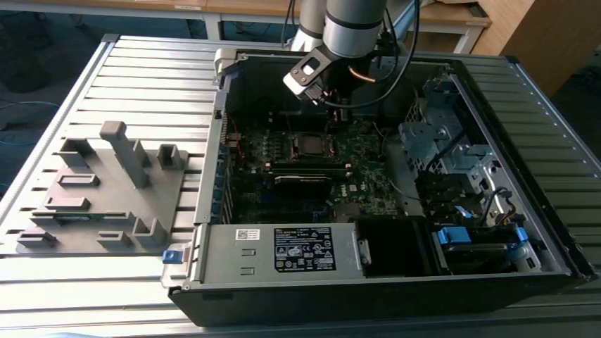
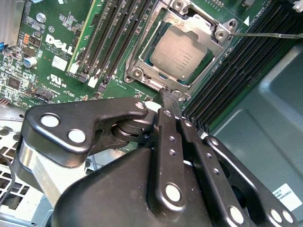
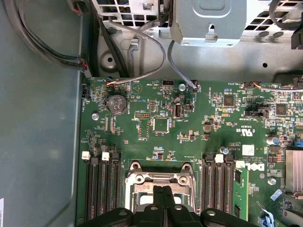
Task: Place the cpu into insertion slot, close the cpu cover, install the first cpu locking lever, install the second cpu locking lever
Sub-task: 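Close the cpu cover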
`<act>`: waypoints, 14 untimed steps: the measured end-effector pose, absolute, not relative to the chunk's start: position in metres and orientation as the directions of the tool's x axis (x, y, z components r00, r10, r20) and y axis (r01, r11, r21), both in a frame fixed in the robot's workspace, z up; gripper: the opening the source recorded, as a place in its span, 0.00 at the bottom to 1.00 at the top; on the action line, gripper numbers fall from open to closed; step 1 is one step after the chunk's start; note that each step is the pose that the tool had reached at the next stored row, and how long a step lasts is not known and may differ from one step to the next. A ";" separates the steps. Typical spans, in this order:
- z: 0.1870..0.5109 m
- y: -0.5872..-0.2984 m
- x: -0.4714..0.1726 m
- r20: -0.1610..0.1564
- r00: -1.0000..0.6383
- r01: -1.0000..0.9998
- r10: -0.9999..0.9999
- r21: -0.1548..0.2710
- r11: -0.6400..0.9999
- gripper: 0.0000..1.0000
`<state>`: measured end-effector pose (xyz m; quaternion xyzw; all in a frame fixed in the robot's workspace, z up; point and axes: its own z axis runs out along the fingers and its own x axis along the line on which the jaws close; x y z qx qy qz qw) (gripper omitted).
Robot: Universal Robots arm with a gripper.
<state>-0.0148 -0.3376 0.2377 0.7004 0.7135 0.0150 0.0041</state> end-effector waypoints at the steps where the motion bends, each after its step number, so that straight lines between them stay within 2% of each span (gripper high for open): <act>1: 0.238 -0.338 -0.015 0.015 -0.019 0.999 1.000 0.027 0.018 0.11; 14: 0.238 -0.338 -0.015 0.015 -0.042 0.999 0.999 0.027 0.042 0.11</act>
